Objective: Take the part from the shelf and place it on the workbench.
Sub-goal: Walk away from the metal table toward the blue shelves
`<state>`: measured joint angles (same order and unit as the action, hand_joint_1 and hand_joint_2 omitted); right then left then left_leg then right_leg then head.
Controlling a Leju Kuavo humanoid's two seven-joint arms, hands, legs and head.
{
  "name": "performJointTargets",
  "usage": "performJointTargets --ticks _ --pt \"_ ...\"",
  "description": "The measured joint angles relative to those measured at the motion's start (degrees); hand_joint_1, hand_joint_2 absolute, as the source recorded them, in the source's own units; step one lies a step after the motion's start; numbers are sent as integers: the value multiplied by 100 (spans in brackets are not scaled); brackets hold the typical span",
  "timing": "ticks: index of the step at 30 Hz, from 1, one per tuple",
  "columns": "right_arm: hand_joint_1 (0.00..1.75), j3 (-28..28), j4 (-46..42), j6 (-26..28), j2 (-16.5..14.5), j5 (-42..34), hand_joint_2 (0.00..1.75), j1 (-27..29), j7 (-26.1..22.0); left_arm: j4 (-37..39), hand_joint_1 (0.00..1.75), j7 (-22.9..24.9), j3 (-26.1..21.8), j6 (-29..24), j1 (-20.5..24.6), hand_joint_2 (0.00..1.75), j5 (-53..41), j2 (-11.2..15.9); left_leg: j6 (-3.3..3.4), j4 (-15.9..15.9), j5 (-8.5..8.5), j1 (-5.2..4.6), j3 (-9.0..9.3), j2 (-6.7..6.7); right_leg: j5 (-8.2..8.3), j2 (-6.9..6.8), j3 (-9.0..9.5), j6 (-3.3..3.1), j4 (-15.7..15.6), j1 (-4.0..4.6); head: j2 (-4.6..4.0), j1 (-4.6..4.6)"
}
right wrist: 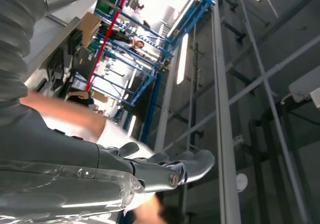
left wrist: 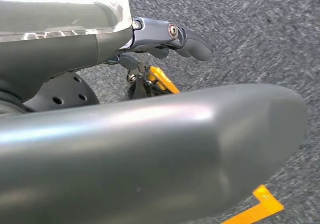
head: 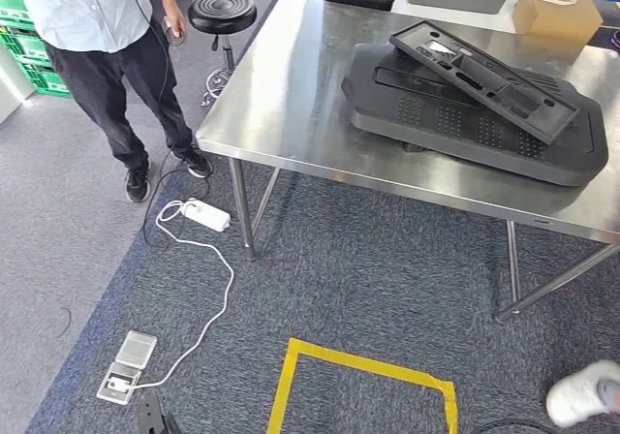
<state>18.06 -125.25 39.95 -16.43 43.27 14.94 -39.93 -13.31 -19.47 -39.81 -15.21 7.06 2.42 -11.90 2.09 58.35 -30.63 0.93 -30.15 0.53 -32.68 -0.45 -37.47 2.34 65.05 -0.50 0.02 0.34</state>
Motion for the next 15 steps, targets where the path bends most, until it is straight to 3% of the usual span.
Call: performJointTargets --ticks 2,3,4,5,7,9,12,13,15 --pt "0 -1 36 0 8 9 175 -7 0 0 0 2 0 0 -1 0 -1 1 34 5 108 -23 -133 11 -419 0 -129 30 703 -8 0 1" --pt "0 0 56 0 10 14 175 -10 0 0 0 2 -1 0 -3 0 -1 3 40 7 159 -39 -196 14 -455 0 -111 30 899 -9 0 1" --pt "0 1 74 0 13 19 175 -16 0 0 0 2 -1 0 -4 0 -1 4 42 9 207 -56 -254 16 -379 3 -3 17 897 -6 0 1" --pt "0 1 91 0 14 26 175 -25 0 0 0 2 -2 0 -4 0 -1 4 44 9 254 -75 -307 15 -231 9 209 -14 674 4 0 1" --pt "0 -1 107 0 15 43 175 -57 0 0 0 1 -2 0 1 0 -1 1 35 11 343 -113 -388 6 1 38 831 -141 -216 54 0 -2" --pt "0 -2 110 0 15 61 175 -81 0 0 0 -2 -2 0 4 0 -1 -5 -9 3 436 -116 -445 2 31 63 1254 -241 -925 107 0 -8" --pt "0 -3 116 0 15 70 175 -90 0 0 0 -4 -3 1 -5 0 -1 -8 -113 -34 535 -82 -503 -1 137 53 1263 -298 -1130 137 0 -7" --pt "0 -5 118 0 15 72 175 -96 0 0 0 -5 -4 1 -8 0 -1 -7 -143 16 442 -80 -532 -9 209 38 1228 -331 -1166 126 0 -8" --pt "0 -11 130 0 15 75 175 -100 0 0 0 -6 -8 0 -12 0 -1 1 -195 454 -30 -71 -672 -25 342 5 1114 -378 -1201 96 0 -14"
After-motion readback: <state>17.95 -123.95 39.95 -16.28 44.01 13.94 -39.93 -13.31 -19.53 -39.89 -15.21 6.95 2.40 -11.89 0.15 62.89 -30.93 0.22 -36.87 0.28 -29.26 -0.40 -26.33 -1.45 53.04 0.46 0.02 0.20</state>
